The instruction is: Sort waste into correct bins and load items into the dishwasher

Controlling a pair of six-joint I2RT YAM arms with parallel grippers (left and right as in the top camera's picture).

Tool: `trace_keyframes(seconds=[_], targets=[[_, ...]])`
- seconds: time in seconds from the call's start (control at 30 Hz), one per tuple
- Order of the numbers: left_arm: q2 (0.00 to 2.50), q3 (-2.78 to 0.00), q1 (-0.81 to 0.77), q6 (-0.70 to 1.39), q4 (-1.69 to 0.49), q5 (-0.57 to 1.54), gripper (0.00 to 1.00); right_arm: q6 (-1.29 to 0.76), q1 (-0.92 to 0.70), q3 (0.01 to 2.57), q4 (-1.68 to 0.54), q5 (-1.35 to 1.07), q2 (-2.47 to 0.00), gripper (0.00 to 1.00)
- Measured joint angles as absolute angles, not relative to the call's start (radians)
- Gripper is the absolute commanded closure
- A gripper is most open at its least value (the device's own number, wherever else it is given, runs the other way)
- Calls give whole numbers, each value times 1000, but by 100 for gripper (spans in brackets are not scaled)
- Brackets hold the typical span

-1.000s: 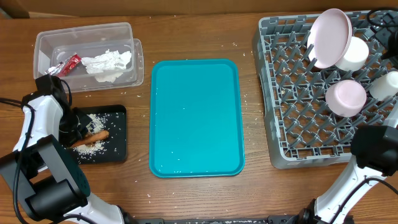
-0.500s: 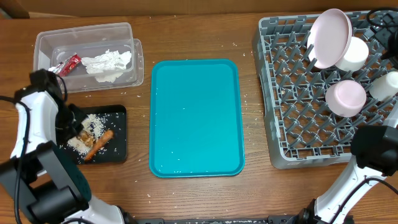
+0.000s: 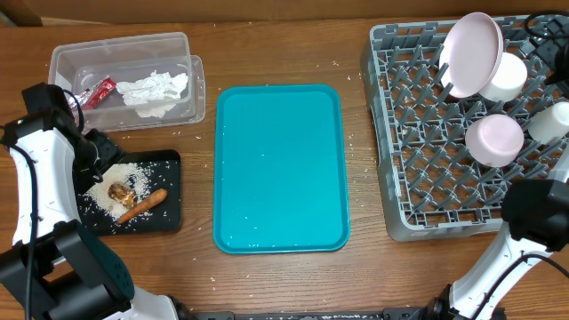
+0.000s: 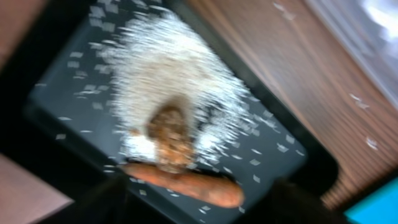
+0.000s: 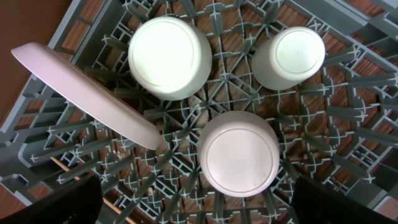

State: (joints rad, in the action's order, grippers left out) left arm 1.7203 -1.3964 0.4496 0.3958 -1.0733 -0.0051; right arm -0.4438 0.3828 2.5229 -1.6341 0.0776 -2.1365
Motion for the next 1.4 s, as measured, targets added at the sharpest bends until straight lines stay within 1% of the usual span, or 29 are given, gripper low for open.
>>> trace_keyframes(seconds=[0.03, 0.17, 0.33, 0.4, 0.43, 0.47, 0.57, 0.67, 0.83, 1.03, 1.4], targets=[[1720, -1400, 450, 373, -1079, 37, 10, -444, 383, 2523, -1634, 78, -2136, 0], [1701, -1419, 443, 330, -1085, 130, 10, -444, 383, 2523, -1634, 78, -2136, 0], [1545, -1431, 431, 306, -1089, 161, 10, -444, 383, 2523, -1634, 78, -2136, 0], [1444, -1439, 429, 308, -1089, 142, 8, -444, 383, 2523, -1634, 78, -2136, 0], [1395, -1444, 429, 315, -1088, 119, 5, -444, 383, 2523, -1634, 77, -2136, 0], [1348, -1449, 427, 326, -1088, 91, 0, -443, 383, 2523, -1634, 78, -2136, 0], [1224, -1460, 427, 371, -1089, -7, 0, -444, 383, 2523, -1634, 78, -2136, 0], [1167, -1466, 427, 396, -1093, -68, 0, -444, 383, 2523, -1634, 78, -2136, 0], [1182, -1466, 427, 416, -1108, -103, 0, -444, 383, 2523, -1634, 78, -2136, 0], [1237, -1466, 427, 420, -1069, -89, 0, -444, 383, 2523, -1634, 78, -2136, 0], [1346, -1466, 427, 420, -1074, -79, 0, -443, 383, 2523, -1634, 78, -2136, 0]])
